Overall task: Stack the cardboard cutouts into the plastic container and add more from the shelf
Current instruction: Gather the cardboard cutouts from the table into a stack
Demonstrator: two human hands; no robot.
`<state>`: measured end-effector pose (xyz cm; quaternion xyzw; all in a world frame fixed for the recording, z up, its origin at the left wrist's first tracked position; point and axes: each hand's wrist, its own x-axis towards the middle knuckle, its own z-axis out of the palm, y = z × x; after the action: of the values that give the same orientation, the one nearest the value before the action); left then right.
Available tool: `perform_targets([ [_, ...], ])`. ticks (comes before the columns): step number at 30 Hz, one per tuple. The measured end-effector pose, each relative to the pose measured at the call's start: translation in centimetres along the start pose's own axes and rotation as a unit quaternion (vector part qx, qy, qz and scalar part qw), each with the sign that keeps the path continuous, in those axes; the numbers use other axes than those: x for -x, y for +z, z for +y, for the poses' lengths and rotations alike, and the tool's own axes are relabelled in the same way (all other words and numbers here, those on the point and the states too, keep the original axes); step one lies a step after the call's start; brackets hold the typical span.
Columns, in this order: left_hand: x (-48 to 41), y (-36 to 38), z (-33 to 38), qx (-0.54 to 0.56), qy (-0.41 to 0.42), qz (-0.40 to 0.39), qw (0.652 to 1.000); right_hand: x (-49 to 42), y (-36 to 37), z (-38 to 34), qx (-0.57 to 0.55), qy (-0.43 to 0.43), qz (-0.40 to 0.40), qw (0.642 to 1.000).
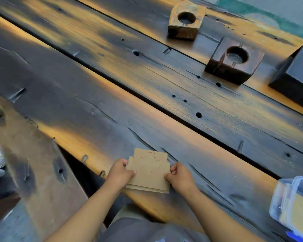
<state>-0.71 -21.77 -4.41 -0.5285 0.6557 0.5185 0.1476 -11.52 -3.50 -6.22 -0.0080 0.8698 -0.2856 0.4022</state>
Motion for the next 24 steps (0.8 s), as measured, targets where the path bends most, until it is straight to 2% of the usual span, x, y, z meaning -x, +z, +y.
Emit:
perform_targets([
  [7, -0.2, -0.6, -2.1, -0.006, -0.016, -0.004, 1.0, 0.7, 1.8, 0.3, 0.012, 0.011, -0.014, 1.0],
  [18, -1.6, -1.1, -2.3, -0.062, -0.015, -0.046, 0.997, 1.1, 2.3, 0.4, 0.06, -0.011, 0.021, 0.998],
  [24, -1.5, -1.2, -3.0, -0.063, -0.007, -0.044, 0.997, 1.8, 2.0, 1.3, 0.048, -0.009, 0.05, 0.998],
])
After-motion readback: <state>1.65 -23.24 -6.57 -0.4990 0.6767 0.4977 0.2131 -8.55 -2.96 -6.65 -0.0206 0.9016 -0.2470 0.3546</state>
